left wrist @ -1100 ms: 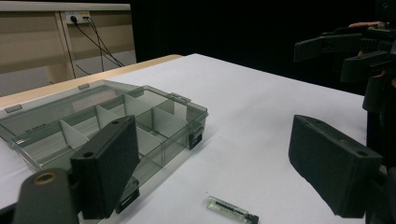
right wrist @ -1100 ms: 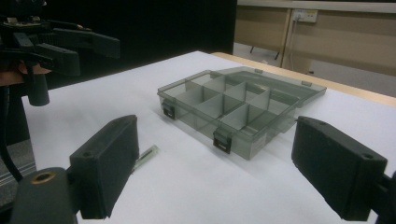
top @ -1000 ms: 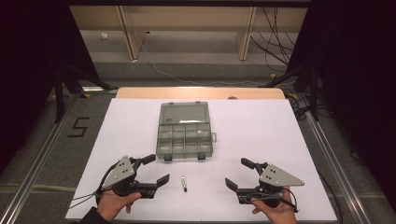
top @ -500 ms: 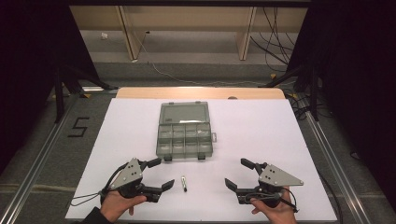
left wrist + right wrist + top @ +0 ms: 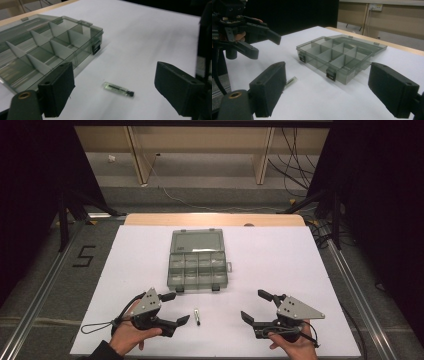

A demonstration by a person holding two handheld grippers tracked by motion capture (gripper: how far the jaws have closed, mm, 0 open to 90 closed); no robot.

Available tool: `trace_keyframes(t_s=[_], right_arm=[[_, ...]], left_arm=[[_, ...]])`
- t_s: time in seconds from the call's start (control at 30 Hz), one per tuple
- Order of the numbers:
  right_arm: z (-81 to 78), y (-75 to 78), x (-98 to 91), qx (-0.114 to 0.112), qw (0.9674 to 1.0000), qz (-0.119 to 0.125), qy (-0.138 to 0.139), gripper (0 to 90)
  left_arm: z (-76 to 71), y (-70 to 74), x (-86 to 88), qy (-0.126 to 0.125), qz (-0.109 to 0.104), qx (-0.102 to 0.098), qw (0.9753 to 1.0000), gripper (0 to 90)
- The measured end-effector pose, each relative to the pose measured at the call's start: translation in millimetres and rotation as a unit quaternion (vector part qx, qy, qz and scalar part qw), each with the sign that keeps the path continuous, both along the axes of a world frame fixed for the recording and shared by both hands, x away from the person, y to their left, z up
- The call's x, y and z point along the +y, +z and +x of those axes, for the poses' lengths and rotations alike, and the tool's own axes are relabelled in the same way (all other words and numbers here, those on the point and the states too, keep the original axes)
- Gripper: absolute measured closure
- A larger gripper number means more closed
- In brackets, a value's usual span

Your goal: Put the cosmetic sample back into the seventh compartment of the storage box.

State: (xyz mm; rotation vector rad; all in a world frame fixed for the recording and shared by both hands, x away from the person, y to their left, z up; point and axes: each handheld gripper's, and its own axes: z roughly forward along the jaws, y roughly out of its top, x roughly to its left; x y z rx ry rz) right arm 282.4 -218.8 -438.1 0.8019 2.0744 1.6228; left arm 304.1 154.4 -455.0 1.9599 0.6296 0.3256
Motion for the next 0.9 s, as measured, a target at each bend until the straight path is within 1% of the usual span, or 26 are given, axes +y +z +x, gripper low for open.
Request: trace_keyframes(t_s=[0.03,0.07,0.1,0.13,0.17,0.2,0.23,0.27,0.37,0.4,0.43,0.47,0.5,0.53,0.57,0.6,0.63,0.67,0.7,0.73,0.77,0.8,0.83,0.87,0.9], right_arm=[[-0.4,0.5,-0.8,0.002,1.0000,-0.006,-0.006,16.1],[-0.4,0.5,-0.8,0.002,1.0000,-0.006,-0.006,16.1],[-0.4,0.6,-1.1,0.000,1.0000,-0.007,-0.006,16.0],[-0.2,0.6,-1.0,-0.001,1.0000,-0.006,-0.005,16.1],[-0.2,0.6,-1.0,-0.001,1.0000,-0.006,-0.005,16.1],[0.1,0.5,-1.2,-0.001,1.0000,-0.006,-0.006,16.0],[-0.1,0.4,-1.1,0.001,1.0000,-0.006,-0.006,16.0],[-0.1,0.5,-1.2,0.001,1.0000,-0.006,-0.006,16.1],[-0.1,0.4,-1.1,0.001,1.0000,-0.005,-0.006,16.0],[-0.3,0.5,-1.3,0.004,1.0000,-0.004,-0.005,16.0],[-0.3,0.5,-1.3,0.004,1.0000,-0.004,-0.005,16.0],[-0.4,-0.2,-0.4,0.008,1.0000,0.002,-0.002,16.0],[-0.3,-0.5,-0.1,0.007,1.0000,0.002,-0.002,16.0],[-0.7,-0.1,-0.2,0.010,0.9999,0.002,-0.001,16.0],[-0.7,-0.1,-0.2,0.010,0.9999,0.002,-0.001,16.0],[-0.7,0.6,-1.1,0.006,1.0000,-0.005,-0.006,16.1],[-0.2,0.0,-0.7,0.007,1.0000,0.004,-0.001,16.1],[0.1,0.1,-1.2,0.004,1.0000,0.003,-0.004,16.1],[1.7,-0.4,-1.8,-0.008,1.0000,0.000,-0.005,16.0],[1.7,-0.4,-1.8,-0.008,1.0000,0.000,-0.005,16.0],[1.4,0.4,-3.2,-0.005,0.9999,-0.010,-0.006,16.0],[1.5,-0.5,-1.9,-0.005,1.0000,-0.002,-0.004,16.0],[1.5,-0.5,-1.9,-0.005,1.0000,-0.002,-0.004,16.0],[1.2,0.0,-2.1,-0.007,0.9999,-0.008,-0.006,16.1],[1.2,0.0,-2.1,-0.007,0.9999,-0.008,-0.006,16.1]], left_arm=[[0.8,-1.5,-2.5,0.000,0.019,0.004,0.9998,16.2],[0.8,-1.5,-2.5,0.000,0.019,0.004,0.9998,16.3],[0.9,-2.3,-4.7,0.002,0.017,0.009,0.9998,16.5],[1.8,-1.8,-5.1,-0.001,0.030,0.007,0.9995,16.7],[1.8,-1.8,-6.9,-0.002,0.029,0.014,0.9995,16.7],[3.2,-1.4,-9.4,-0.009,0.033,0.018,0.9992,16.8],[3.2,-1.4,-9.4,-0.009,0.033,0.018,0.9992,16.8],[4.5,-0.7,-11.3,-0.011,0.049,0.022,0.9985,16.7],[6.1,-2.0,-14.2,-0.016,0.055,0.026,0.9980,16.8],[7.9,-1.6,-17.0,-0.023,0.070,0.029,0.9968,16.7],[7.9,-1.6,-17.0,-0.023,0.070,0.029,0.9968,16.8],[11.0,-0.5,-20.3,-0.024,0.089,0.025,0.9954,16.8],[11.0,-0.5,-20.3,-0.024,0.089,0.025,0.9954,16.9],[13.2,0.1,-21.8,-0.026,0.099,0.028,0.9944,17.1],[16.1,1.0,-22.7,-0.034,0.112,0.031,0.9927,17.5],[19.7,0.9,-26.8,-0.036,0.115,0.042,0.9918,17.5],[19.7,0.9,-26.8,-0.036,0.115,0.042,0.9918,17.4],[21.3,1.2,-28.6,-0.041,0.122,0.045,0.9907,17.4],[22.8,1.4,-33.0,-0.047,0.134,0.053,0.9884,17.4],[22.8,1.4,-33.0,-0.047,0.134,0.053,0.9884,17.4],[23.8,1.2,-35.0,-0.054,0.143,0.054,0.9868,17.4],[24.8,0.5,-39.6,-0.061,0.154,0.059,0.9844,17.4],[24.8,0.5,-39.6,-0.061,0.154,0.059,0.9844,17.6],[25.6,0.8,-41.2,-0.062,0.165,0.059,0.9826,17.8],[26.1,0.0,-43.6,-0.063,0.166,0.062,0.9821,17.8]])
